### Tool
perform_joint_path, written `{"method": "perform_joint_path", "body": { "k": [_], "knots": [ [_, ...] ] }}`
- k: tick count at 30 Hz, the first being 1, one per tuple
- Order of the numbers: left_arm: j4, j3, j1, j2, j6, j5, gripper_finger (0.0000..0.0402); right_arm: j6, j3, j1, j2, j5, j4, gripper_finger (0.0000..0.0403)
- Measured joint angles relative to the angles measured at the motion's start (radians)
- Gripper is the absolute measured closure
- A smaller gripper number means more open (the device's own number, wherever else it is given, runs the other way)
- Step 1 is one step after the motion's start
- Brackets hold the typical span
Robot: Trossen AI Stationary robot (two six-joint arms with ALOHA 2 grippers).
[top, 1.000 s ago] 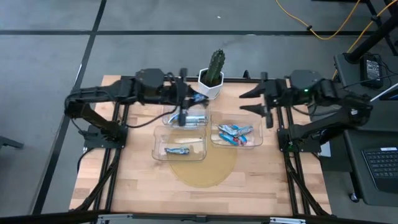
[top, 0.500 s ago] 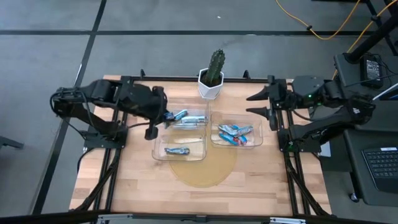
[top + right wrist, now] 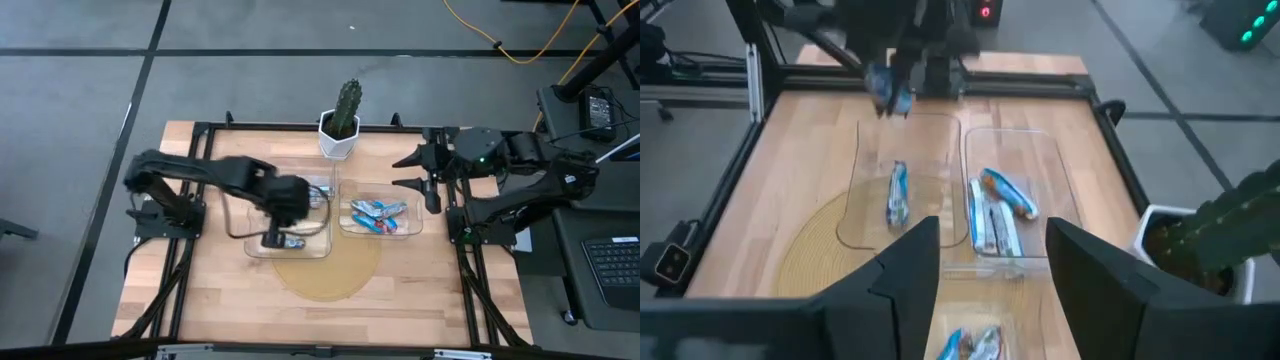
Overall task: Pick and place Granola Bars by type
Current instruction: Put the blue granola bar into the bottom bin
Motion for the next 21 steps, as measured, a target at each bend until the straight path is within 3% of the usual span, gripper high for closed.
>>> {"method": "perform_joint_path", "body": {
  "k": [10,15,21],
  "knots": [
    [-0.101,0.0,0.02,0.23,0.149,0.061,0.0388,0.021,-0.071,0.002,0.0,-0.046,0.003,0.0217],
    [-0.1,0.0,0.052,0.26,0.223,0.194,0.0381,0.022,-0.073,0.002,-0.001,-0.047,-0.003,0.0217],
    [-0.108,0.0,0.082,0.253,0.212,0.199,0.0331,0.018,-0.073,0.017,-0.007,-0.047,-0.005,0.0217]
  ]
}}
